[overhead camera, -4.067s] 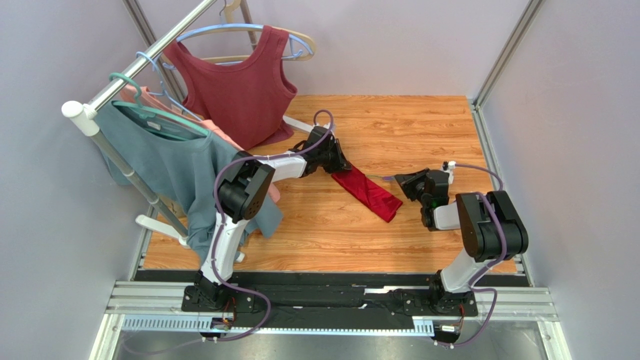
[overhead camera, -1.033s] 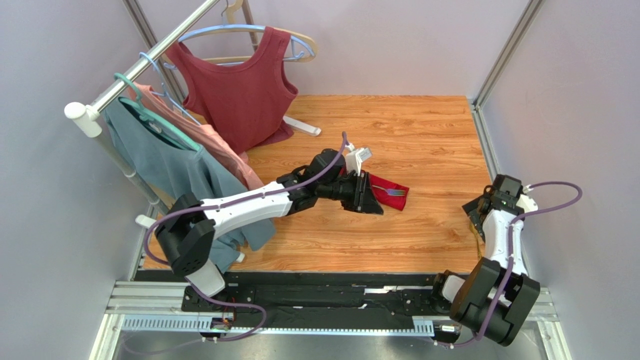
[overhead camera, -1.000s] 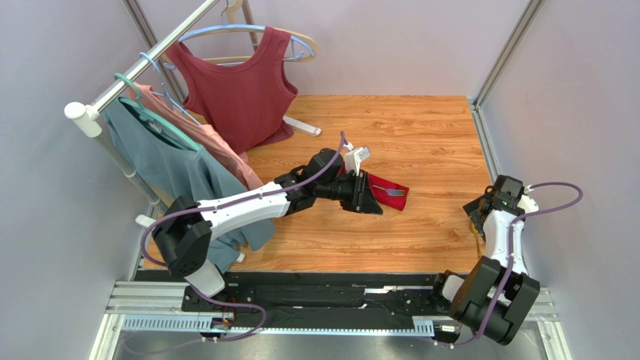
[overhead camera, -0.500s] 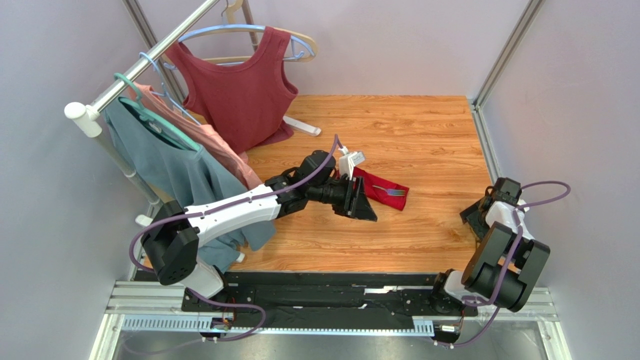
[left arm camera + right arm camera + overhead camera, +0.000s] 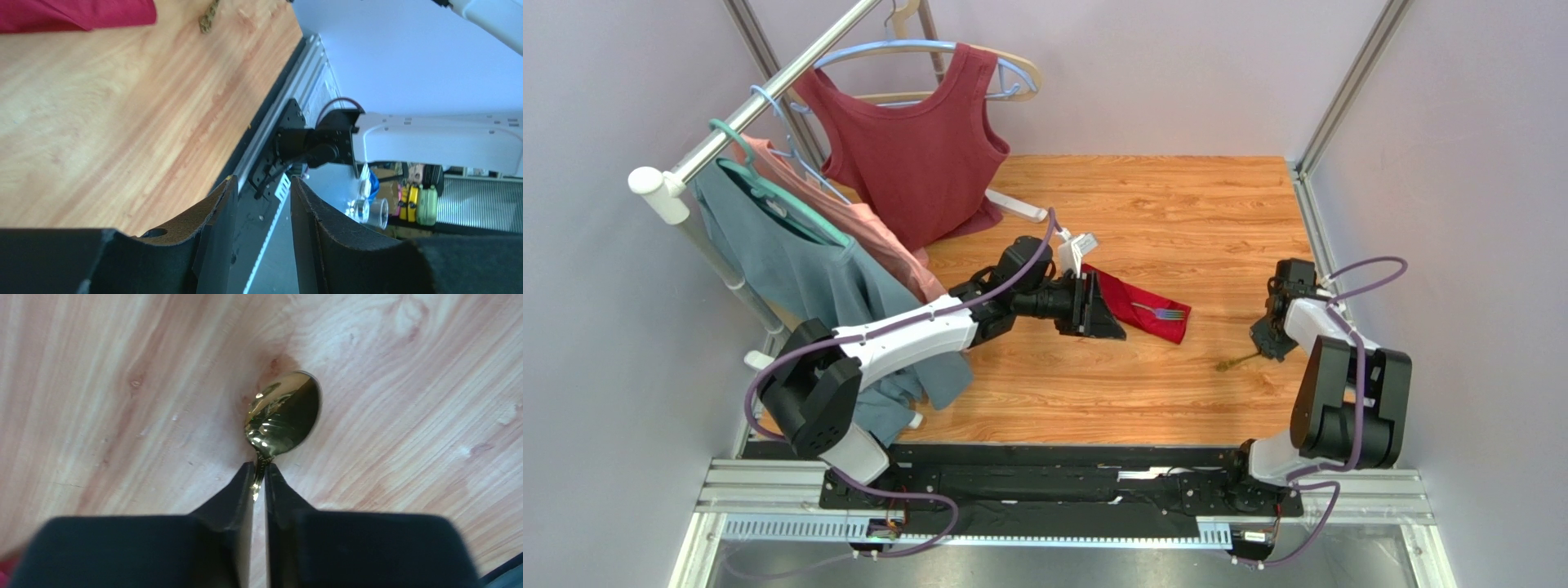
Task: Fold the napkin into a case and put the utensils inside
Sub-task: Pick up the spoon from the corner of the board.
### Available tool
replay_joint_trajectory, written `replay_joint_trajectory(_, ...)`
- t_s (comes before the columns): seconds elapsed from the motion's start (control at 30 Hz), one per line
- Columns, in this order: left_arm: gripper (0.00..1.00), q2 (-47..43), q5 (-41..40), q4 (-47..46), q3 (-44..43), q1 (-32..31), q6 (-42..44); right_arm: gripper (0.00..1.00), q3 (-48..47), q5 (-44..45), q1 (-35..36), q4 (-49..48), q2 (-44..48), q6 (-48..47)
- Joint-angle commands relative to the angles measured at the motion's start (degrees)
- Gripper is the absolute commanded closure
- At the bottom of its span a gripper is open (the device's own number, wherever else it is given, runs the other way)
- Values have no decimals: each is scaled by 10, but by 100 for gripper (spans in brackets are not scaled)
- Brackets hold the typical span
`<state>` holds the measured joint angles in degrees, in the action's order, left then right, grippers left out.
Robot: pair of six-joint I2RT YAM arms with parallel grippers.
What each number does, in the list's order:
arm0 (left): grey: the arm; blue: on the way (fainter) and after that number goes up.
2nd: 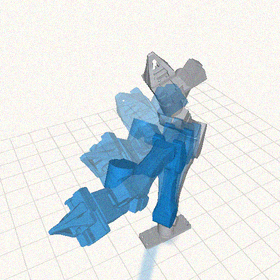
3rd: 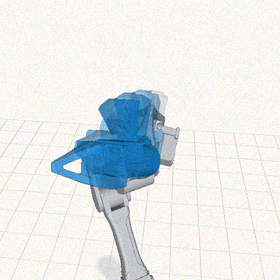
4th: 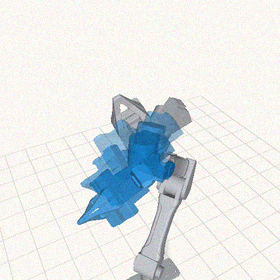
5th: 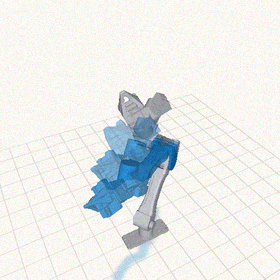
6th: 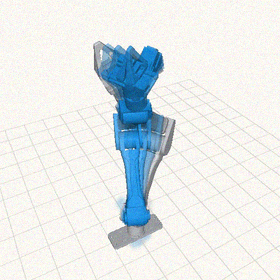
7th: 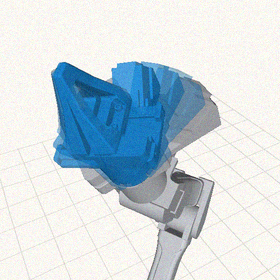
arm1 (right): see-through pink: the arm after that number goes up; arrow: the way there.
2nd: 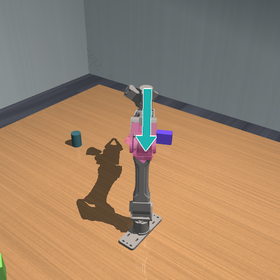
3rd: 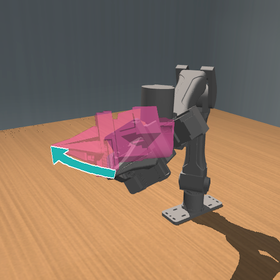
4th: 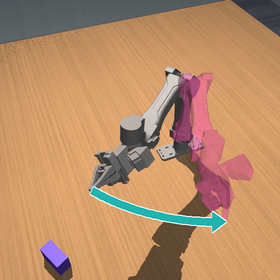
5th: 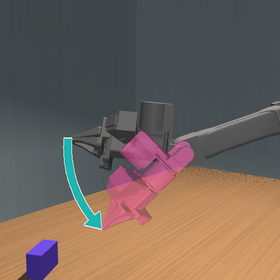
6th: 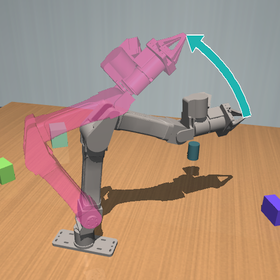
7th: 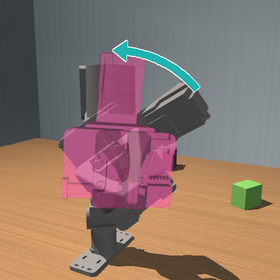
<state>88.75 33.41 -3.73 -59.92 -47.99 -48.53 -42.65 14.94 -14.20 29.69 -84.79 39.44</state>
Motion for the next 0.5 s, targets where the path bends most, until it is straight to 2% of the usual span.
replay_joint_trajectory(0.0, 55, 25, 27, -41, -17, 20, 7, 99, 4, -62, 12, 8, -72, 42)
replay_joint_trajectory(0.13, 51, 87, 35, -1, -96, 21, 72, 100, -22, -94, 29, -6, -70, 6)
replay_joint_trajectory(0.23, 31, 143, 47, 3, -162, 18, 109, 100, -2, -121, 39, -28, -23, -13)
replay_joint_trajectory(0.3, 24, 176, 64, 8, -198, 14, 117, 100, 26, -162, 42, -47, 44, -23)
replay_joint_trajectory(0.47, 23, 287, 69, 21, -313, -16, 137, 100, 39, -197, 51, -20, 122, -24)
